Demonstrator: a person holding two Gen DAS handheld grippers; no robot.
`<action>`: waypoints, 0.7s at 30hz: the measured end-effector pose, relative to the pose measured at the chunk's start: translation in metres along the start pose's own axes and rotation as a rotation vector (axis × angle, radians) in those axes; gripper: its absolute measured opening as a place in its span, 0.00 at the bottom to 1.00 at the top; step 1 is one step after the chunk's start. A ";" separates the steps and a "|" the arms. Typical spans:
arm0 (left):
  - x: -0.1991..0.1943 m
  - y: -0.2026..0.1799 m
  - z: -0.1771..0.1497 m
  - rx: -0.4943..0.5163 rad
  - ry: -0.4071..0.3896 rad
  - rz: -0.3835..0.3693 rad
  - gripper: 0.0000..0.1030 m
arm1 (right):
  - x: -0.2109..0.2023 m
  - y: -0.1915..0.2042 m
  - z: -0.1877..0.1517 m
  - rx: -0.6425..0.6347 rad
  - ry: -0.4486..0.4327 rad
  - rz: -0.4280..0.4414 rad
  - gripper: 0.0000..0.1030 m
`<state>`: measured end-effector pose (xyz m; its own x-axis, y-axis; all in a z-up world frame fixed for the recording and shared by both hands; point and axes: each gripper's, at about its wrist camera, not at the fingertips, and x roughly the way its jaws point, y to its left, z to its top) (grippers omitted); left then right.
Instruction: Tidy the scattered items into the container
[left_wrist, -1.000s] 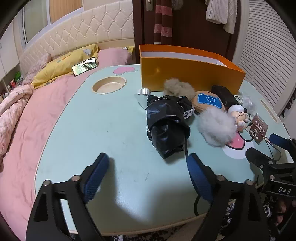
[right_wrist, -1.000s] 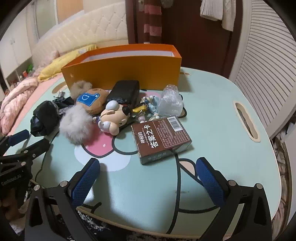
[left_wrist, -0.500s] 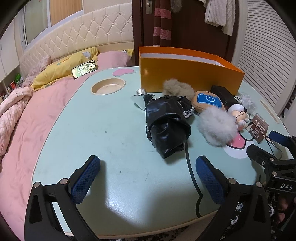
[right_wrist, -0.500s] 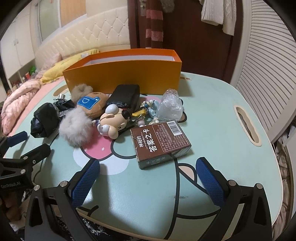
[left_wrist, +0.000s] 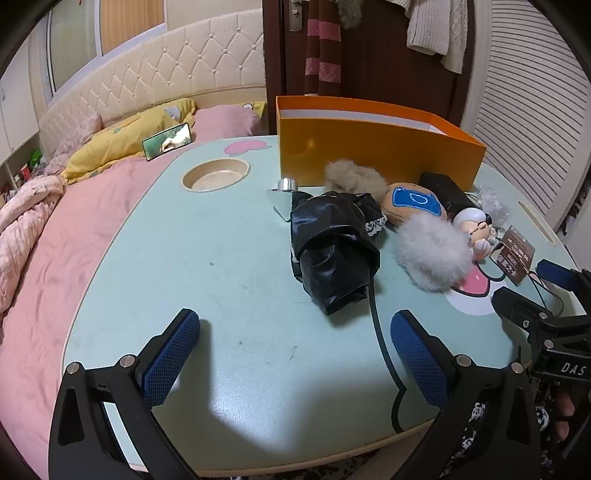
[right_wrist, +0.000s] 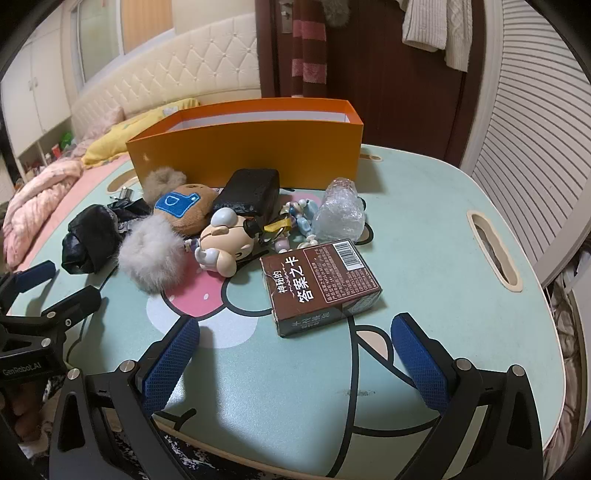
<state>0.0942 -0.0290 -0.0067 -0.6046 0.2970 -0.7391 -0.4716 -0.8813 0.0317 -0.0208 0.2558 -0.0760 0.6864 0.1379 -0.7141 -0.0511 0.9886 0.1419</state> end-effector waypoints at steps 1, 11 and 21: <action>0.000 0.000 0.000 0.001 -0.001 -0.001 1.00 | 0.000 0.000 0.000 -0.001 0.000 0.001 1.00; -0.003 -0.009 0.001 0.046 0.000 -0.038 1.00 | 0.000 0.000 0.001 -0.011 0.003 0.015 1.00; -0.017 0.004 0.001 -0.003 -0.053 -0.095 0.98 | 0.002 -0.005 0.003 -0.024 -0.003 0.033 1.00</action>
<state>0.1017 -0.0371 0.0066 -0.5900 0.3985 -0.7022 -0.5269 -0.8491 -0.0392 -0.0172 0.2511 -0.0763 0.6861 0.1699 -0.7074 -0.0906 0.9847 0.1487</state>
